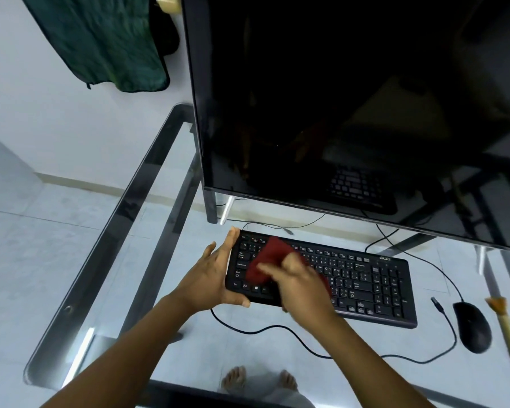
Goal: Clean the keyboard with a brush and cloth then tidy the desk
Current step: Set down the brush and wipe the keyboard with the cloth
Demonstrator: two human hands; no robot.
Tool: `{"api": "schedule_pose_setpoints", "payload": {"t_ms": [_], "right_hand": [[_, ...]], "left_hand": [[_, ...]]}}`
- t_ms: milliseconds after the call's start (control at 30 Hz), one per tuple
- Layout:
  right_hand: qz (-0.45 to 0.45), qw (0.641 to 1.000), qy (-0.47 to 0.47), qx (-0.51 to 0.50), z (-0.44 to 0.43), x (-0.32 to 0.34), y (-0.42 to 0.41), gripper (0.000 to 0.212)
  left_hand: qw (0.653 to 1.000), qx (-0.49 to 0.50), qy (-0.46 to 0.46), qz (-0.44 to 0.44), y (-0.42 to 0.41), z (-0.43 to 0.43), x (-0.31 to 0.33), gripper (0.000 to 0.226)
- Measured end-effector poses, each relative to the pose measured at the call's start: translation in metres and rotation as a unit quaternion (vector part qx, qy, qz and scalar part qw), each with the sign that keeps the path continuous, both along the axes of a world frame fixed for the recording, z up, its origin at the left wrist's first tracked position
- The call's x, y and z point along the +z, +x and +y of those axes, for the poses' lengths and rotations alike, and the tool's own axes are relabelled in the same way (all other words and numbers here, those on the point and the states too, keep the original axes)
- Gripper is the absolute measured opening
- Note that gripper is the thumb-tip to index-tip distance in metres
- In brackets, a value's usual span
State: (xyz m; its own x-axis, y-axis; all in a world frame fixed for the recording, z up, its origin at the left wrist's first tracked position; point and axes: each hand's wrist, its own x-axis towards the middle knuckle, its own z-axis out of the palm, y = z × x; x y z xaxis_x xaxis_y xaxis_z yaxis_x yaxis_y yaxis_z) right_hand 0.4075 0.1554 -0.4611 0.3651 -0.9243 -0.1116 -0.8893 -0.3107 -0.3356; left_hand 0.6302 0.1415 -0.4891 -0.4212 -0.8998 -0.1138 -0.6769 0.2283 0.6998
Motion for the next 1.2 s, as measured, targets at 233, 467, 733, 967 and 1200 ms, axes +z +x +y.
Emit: {"api": "schedule_pose_setpoints", "payload": {"t_ms": [233,467,733,967,1200], "right_hand": [[-0.025,0.991,0.005,-0.131,-0.019,0.002,0.044,0.055],[0.007,0.991,0.005,-0.131,-0.050,-0.003,0.027,0.055],[-0.014,0.999,0.039,-0.029,-0.032,0.009,0.072,0.049],[-0.005,0.993,0.010,-0.118,-0.038,-0.001,0.002,0.051],[-0.029,0.989,0.077,0.125,-0.001,0.013,0.026,0.057]], "left_hand": [[1.000,0.002,0.003,-0.006,-0.001,0.001,0.002,0.143],[1.000,0.003,0.011,-0.005,-0.001,0.001,0.003,0.145],[1.000,0.017,0.006,-0.014,-0.002,0.002,0.001,0.145],[1.000,0.024,-0.001,-0.015,-0.006,0.001,0.004,0.143],[0.999,0.018,0.001,-0.028,-0.004,0.001,0.004,0.144]]}}
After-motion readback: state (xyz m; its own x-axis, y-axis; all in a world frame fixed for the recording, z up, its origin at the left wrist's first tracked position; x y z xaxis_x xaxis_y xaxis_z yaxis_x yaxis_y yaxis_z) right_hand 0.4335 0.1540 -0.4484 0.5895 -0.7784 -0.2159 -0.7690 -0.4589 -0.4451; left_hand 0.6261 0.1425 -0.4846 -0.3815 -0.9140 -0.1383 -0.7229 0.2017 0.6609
